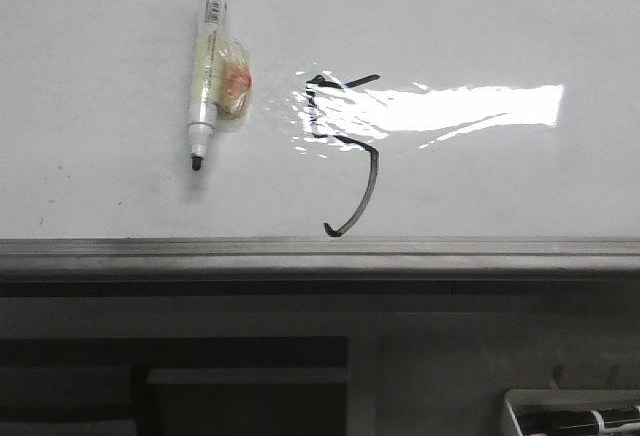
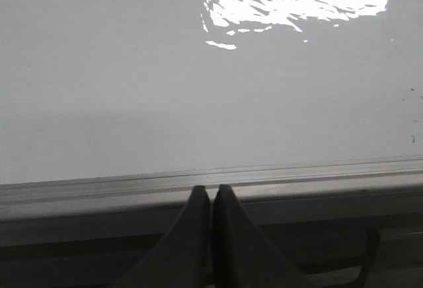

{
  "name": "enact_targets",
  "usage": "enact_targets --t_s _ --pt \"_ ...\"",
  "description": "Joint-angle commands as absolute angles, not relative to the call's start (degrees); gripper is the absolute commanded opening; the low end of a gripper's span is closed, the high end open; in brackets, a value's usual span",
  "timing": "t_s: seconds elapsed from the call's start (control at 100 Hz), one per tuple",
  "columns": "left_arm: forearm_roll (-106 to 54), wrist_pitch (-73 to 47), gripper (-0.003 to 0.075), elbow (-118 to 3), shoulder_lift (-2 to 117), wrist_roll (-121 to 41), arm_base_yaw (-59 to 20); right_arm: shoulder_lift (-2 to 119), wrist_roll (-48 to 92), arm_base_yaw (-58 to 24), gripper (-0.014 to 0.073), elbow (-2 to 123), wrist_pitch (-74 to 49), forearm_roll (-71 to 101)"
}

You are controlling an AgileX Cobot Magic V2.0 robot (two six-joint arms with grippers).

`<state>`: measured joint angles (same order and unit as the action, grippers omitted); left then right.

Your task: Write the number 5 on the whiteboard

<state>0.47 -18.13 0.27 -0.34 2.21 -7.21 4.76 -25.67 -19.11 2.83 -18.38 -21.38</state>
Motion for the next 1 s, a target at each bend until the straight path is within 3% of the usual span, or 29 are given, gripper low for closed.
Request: enact_targets --t_s 0.0,0.16,0.57,0.99 --pt "0.54 -13.99 -0.0020 1.16 -1.56 2.72 -7.00 5.98 -19.18 -12.97 -0.0061 0.32 -9.29 -12.66" --pt "0.54 -13.99 -0.0020 1.16 -1.56 2.72 -7.00 5.98 -10.40 -9.94 -0.0061 -2.23 -8.83 -5.98" --pt "0.54 -13.99 -0.0020 1.16 -1.56 2.72 -7.00 -0.67 -10.27 -9.94 -0.0061 -2.23 -17.85 -6.08" --pt "0.42 -13.99 -0.0020 1.16 -1.56 2.72 -7.00 -1.62 -10.27 -9.94 -0.0061 -2.23 -17.45 -6.08"
